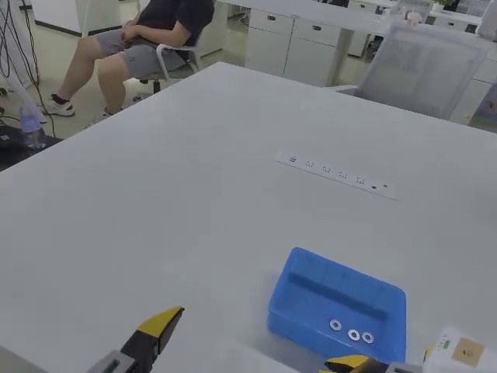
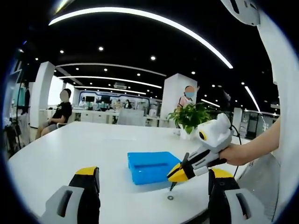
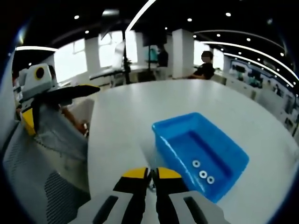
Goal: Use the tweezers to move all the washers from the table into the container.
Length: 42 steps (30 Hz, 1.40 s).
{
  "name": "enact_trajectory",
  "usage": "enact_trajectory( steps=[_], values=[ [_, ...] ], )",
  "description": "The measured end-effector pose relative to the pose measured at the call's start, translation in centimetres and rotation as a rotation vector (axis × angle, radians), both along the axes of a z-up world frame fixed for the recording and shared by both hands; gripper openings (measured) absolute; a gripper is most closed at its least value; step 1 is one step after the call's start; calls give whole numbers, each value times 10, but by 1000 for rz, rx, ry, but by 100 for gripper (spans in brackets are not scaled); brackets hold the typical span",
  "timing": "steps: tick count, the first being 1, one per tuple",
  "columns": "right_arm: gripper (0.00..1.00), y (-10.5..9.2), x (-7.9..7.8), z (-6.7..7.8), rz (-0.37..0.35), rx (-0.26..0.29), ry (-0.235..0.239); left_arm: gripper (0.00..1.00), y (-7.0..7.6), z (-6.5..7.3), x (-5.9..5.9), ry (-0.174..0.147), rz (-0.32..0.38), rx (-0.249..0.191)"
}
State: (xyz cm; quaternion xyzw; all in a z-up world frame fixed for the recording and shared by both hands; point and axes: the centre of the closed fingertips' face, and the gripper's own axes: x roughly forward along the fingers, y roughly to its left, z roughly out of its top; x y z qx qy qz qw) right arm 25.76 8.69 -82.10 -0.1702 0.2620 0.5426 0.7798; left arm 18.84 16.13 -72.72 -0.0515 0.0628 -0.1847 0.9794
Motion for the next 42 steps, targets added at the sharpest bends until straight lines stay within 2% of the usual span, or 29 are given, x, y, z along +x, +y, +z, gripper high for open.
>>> enact_trajectory(
  steps=[4,6,13,19,22,32,36,42],
  values=[
    [3,0,2,2,-43,44,44,99,1,1,1,-9,3,-1],
    [3,1,1,6,-62,82,75,99,0,1,1,-10,4,-2],
    [3,2,9,35,-64,133,79,99,1,1,2,-10,4,-2],
    [3,5,21,62,-51,163,43,99,1,0,2,-7,3,-1],
    [3,5,28,69,-52,165,35,99,1,-1,2,-5,5,3],
    [3,7,51,71,-77,157,42,99,1,-1,1,0,5,4],
    [3,11,61,66,-88,148,52,99,0,-2,1,0,4,5],
    [3,18,75,50,-87,114,67,99,1,-2,1,2,4,4]
  ],
)
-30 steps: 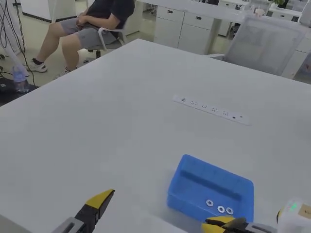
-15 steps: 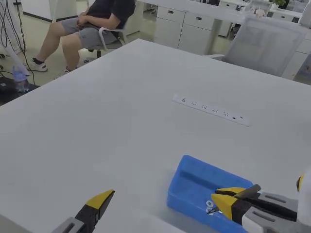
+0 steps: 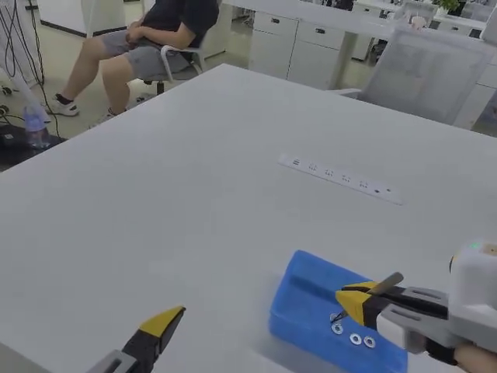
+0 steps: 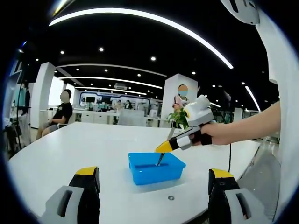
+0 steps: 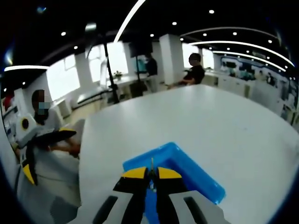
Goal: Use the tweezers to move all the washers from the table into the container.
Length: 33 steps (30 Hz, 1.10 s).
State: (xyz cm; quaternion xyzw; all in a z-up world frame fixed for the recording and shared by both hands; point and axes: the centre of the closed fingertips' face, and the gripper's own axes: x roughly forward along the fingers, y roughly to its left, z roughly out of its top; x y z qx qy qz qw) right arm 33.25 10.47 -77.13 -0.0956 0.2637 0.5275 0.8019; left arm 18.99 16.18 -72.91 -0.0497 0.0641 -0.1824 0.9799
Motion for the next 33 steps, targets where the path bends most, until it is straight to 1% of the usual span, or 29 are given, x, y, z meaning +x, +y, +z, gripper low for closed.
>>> enact_trajectory(
  steps=[8,12,13,18,22,25,33],
  values=[
    [3,7,11,-15,-5,-22,29,99,0,0,0,1,0,0],
    [3,8,17,-23,-5,-39,37,99,0,0,0,3,-1,0],
    [3,8,18,-25,-7,-45,46,99,0,0,0,3,-1,0],
    [3,10,22,-32,4,-68,46,99,0,1,0,2,-1,-1],
    [3,11,23,-41,8,-88,52,99,0,1,0,1,-1,-2],
    [3,10,22,-44,8,-92,58,99,1,1,0,0,0,-2],
    [3,10,19,-47,16,-110,56,99,0,1,0,0,-1,-3]
  ],
)
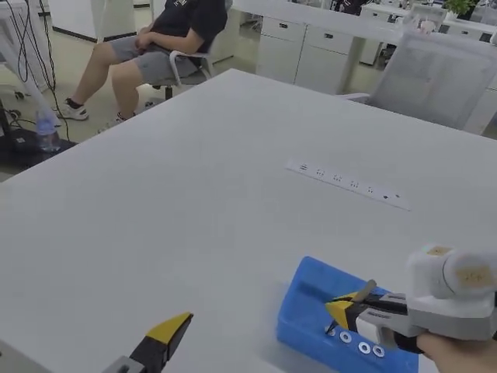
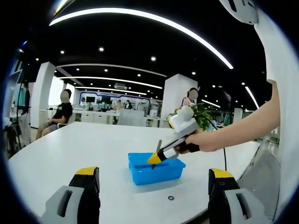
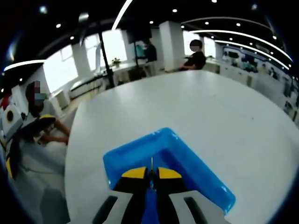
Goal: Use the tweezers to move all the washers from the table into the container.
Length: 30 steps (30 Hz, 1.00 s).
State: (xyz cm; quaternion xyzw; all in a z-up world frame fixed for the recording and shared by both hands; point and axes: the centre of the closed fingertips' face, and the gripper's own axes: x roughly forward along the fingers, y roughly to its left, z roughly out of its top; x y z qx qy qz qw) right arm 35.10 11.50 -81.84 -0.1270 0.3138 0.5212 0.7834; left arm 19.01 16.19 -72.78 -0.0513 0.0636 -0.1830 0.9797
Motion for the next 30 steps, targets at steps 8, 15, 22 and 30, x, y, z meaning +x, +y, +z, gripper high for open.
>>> enact_trajectory(
  steps=[8,15,22,30],
  values=[
    [4,-3,2,0,1,-13,-23,99,0,1,0,-2,0,-1],
    [4,-8,0,13,-14,-5,-44,99,0,0,-1,-4,0,-2],
    [4,-11,1,14,-24,5,-38,99,0,0,-1,-5,0,-2],
    [4,-13,-10,31,-14,35,-46,99,0,0,-1,-5,0,-3]
  ],
)
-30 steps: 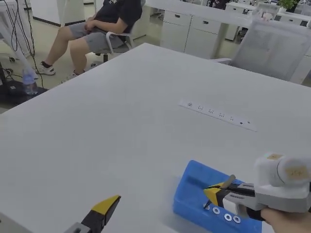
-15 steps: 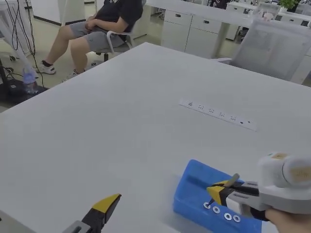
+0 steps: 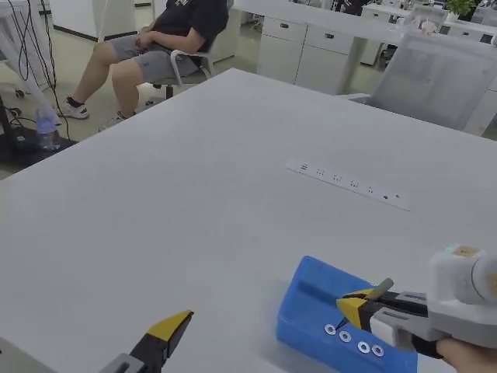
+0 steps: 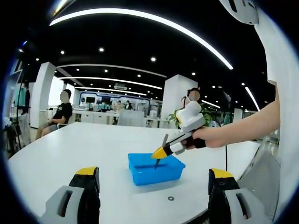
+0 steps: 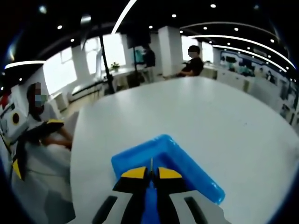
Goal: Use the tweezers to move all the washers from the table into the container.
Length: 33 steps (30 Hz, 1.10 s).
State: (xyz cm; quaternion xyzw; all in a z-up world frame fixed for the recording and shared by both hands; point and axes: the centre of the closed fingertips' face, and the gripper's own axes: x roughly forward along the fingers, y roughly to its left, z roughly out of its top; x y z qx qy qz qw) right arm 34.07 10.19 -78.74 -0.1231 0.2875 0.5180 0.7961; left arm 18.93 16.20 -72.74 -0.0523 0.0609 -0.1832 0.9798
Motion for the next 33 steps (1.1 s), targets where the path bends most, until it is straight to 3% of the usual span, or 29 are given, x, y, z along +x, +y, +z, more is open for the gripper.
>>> enact_trajectory(
  steps=[8,13,24,30,33],
  values=[
    [4,-3,-16,30,16,44,-26,99,-1,0,0,1,-1,0],
    [4,2,-32,40,53,61,-31,99,-1,1,0,-1,-1,-1],
    [4,6,-59,18,118,43,34,99,-1,2,1,-3,0,-2],
    [4,4,-75,-9,145,10,121,99,0,1,1,-4,0,-3],
    [4,4,-82,-15,154,8,151,99,0,1,0,-4,0,-3]
  ],
)
